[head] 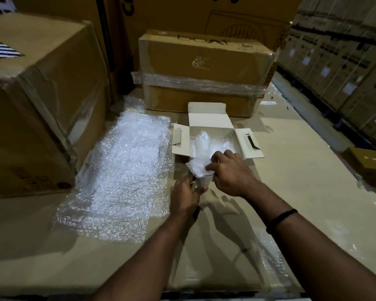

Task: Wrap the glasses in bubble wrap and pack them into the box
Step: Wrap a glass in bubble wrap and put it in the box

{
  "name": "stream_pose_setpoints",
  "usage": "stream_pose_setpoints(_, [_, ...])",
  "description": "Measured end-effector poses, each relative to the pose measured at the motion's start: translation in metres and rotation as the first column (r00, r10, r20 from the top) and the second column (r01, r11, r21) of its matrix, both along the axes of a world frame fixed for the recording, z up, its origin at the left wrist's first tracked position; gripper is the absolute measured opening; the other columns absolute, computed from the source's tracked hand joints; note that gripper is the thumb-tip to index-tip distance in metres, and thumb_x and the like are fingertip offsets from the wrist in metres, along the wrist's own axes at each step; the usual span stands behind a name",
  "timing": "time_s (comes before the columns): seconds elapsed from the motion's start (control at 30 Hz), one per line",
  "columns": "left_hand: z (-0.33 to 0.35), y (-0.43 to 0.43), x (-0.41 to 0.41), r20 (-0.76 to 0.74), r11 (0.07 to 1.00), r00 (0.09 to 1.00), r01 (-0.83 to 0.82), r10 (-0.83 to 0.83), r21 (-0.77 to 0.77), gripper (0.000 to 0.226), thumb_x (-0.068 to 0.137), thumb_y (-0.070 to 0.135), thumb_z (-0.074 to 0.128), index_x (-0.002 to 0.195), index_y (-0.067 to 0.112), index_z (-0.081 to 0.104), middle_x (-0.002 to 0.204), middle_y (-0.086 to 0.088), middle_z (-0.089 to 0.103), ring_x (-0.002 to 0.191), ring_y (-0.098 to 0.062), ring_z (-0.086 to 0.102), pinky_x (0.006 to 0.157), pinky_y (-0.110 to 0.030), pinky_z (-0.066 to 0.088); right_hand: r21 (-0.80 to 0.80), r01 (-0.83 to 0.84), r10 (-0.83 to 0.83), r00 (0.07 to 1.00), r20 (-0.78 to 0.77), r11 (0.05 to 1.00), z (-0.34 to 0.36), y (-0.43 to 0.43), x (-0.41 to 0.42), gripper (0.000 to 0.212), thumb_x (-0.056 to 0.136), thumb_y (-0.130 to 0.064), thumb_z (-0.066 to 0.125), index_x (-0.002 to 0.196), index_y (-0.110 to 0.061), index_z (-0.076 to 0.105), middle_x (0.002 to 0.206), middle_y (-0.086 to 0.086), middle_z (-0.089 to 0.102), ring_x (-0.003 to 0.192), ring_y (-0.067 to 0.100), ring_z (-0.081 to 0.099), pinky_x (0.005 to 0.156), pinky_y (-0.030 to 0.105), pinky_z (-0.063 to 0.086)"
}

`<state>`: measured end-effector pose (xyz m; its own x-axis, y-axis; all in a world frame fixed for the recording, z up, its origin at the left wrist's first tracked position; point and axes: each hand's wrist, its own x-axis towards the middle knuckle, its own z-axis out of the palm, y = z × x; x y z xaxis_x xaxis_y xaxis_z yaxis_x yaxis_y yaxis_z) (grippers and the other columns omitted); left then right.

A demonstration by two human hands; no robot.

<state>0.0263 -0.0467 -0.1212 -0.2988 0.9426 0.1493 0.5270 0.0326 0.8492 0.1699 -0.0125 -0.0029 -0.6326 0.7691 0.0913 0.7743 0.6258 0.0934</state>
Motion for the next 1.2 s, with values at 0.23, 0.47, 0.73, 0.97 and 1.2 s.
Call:
stream_pose_setpoints(0.23, [0.004,-0.001,0.002,0.022,1.0,1.0,0.0,-0.001,0.013,0.045,0.074,0.037,0.08,0.116,0.032,0.064,0.105,0.008,0.071,0.092,-0.013,0.065,0.074,-0.028,0.05,-0.05,-0.065,0.072,0.986,0.151,0.997,0.003,0.006,-0.001,0.039,0.08,-0.016,0.046,0.113,-0.023,0.065,0.12,-0.007,0.063,0.105,0.021,0.047,0.081,0.035,0.034])
stream_pose_setpoints(0.47, [0.003,-0.001,0.002,0.022,0.999,0.999,0.022,-0.023,0.038,0.04,0.076,0.041,0.076,0.112,0.032,0.063,0.107,0.009,0.07,0.095,-0.01,0.065,0.078,-0.029,0.052,-0.159,-0.025,0.039,0.996,0.085,0.987,0.018,0.016,-0.011,0.045,0.082,-0.015,0.049,0.126,-0.027,0.048,0.108,-0.001,0.067,0.105,0.022,0.055,0.087,0.037,0.032])
stream_pose_setpoints(0.73, [-0.001,0.002,-0.001,-0.026,0.999,1.0,0.018,-0.017,0.034,0.047,0.075,0.049,0.076,0.115,0.027,0.063,0.105,0.003,0.071,0.095,-0.017,0.066,0.075,-0.03,0.052,0.003,-0.15,0.15,0.988,0.03,0.989,0.006,0.013,-0.015,0.061,0.069,-0.02,0.034,0.122,-0.028,0.063,0.129,-0.011,0.06,0.11,0.022,0.048,0.077,0.035,0.024])
stream_pose_setpoints(0.97, [0.0,0.002,-0.001,0.007,0.998,0.999,0.035,-0.035,0.058,0.046,0.072,0.045,0.074,0.114,0.031,0.062,0.108,0.011,0.069,0.096,-0.009,0.065,0.078,-0.033,0.055,-0.07,-0.105,0.112,0.987,0.111,0.992,0.005,0.01,-0.013,0.052,0.083,-0.031,0.033,0.128,-0.031,0.058,0.131,-0.011,0.058,0.108,0.021,0.044,0.085,0.038,0.029])
stream_pose_setpoints(1.2, [0.0,-0.002,-0.001,0.017,0.992,0.998,0.061,-0.063,0.108,0.043,0.075,0.052,0.069,0.112,0.031,0.062,0.102,0.012,0.069,0.094,-0.008,0.066,0.075,-0.032,0.054,-0.124,-0.068,0.089,0.98,0.176,0.99,0.016,0.014,-0.023,0.042,0.091,-0.026,0.047,0.131,-0.036,0.054,0.131,-0.009,0.059,0.113,0.019,0.043,0.089,0.039,0.029])
